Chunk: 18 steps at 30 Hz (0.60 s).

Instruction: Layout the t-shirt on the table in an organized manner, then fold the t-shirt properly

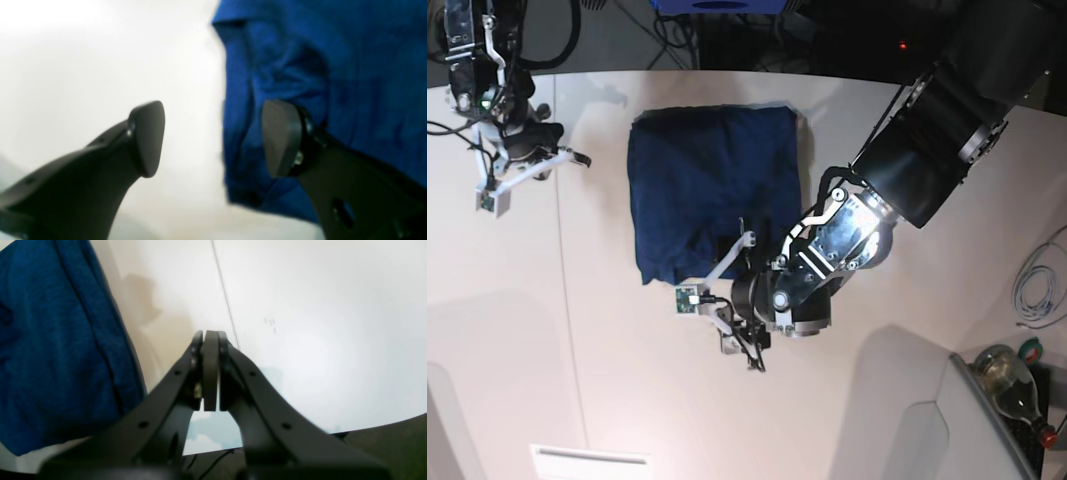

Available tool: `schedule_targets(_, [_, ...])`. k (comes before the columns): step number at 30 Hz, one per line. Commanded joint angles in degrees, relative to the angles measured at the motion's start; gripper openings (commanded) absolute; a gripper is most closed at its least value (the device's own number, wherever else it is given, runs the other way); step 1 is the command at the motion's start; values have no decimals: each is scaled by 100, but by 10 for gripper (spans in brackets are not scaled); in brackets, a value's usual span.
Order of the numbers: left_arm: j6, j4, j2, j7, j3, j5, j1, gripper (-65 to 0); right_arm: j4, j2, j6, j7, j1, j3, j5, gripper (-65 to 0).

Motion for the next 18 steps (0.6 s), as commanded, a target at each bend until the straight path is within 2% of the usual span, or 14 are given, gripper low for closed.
schedule_targets(1, [38,228,-103,18,-49,-10,-108,-214,100,83,22,101,24,46,-10,-650])
schedule_targets(4, [38,826,-472,194,-49,-10,85,-216,215,259,22,92,-3,20,-10,-650])
schedule_targets(8, [38,1661,-999,431,-181,-10,472,-235,390,285,22,75,-108,46,-10,-650])
schedule_targets(9, [38,1916,-1122,528,-401,-10,683,-285,487,311,22,75,-170,55,-10,-650])
schedule_targets(10, [38,2206,-1219,607,-717,-10,938,-372,637,355,22,75,-267,55,-10,-650])
schedule_targets(11, [38,2488,-1281,660,-1069,-10,1220,-474,821,417,22,75,-407,63,-19,-650])
schedule_targets(12, [38,2778,-1316,677,-1535,25,1606,-604,1015,478,22,75,-601,134,-19,-650])
schedule_targets(13, [38,3059,-1333,677,-2045,34,1976,-650,1182,505,22,75,-820,213,-19,-650])
schedule_targets(16, [38,3745,-1456,642,-3495,-1,3250,-650,1278,531,22,75,-1436,424,-10,-650])
schedule_targets(18, [38,3947,-1597,625,-4032,-1,3901,-650,1278,531,31,92,-1858,582,-10,-650])
